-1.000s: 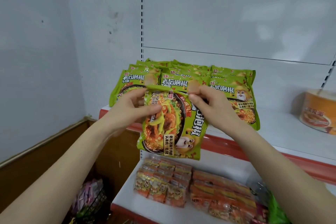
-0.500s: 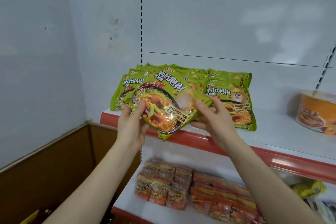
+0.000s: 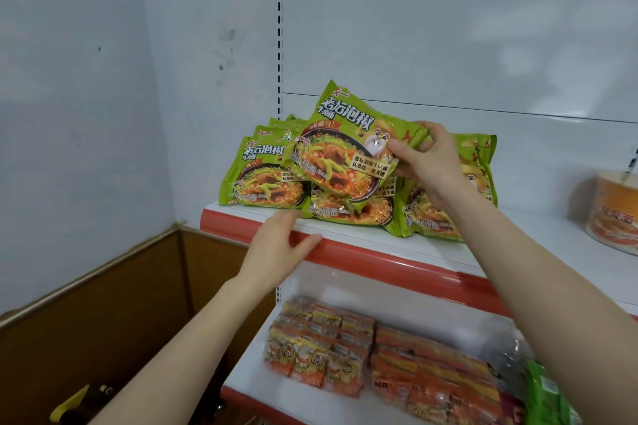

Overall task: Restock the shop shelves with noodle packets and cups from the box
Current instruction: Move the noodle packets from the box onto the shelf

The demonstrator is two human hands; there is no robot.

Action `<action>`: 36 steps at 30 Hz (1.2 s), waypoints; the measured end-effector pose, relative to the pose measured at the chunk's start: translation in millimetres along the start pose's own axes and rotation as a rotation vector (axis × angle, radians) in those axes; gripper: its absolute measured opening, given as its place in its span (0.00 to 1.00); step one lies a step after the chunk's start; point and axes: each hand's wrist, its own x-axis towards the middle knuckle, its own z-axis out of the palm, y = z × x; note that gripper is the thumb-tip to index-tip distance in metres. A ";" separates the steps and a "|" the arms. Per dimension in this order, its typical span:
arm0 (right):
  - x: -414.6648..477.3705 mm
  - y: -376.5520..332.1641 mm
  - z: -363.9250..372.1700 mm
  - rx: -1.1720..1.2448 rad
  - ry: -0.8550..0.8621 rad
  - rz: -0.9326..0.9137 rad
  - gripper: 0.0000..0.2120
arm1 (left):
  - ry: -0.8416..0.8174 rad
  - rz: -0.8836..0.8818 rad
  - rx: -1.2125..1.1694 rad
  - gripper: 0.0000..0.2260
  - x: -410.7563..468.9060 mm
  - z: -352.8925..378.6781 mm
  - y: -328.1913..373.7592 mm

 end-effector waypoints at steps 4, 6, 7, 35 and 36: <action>19.7 2.1 31.6 -0.045 -0.050 -0.011 0.24 | -0.046 0.153 0.187 0.23 -2.2 4.1 -12.5; 27.1 4.6 52.3 -0.050 -0.091 -0.029 0.23 | -0.015 0.181 0.215 0.21 -0.1 2.8 -18.8; 30.2 6.4 62.9 -0.057 -0.113 -0.036 0.23 | 0.004 0.193 0.233 0.19 0.4 2.3 -21.5; 46.3 34.6 115.1 -0.678 -0.323 -0.177 0.27 | 0.175 0.331 0.368 0.18 1.4 10.8 -32.5; 45.5 35.0 114.7 -0.694 -0.325 -0.189 0.27 | 0.173 0.327 0.374 0.18 1.2 10.7 -31.9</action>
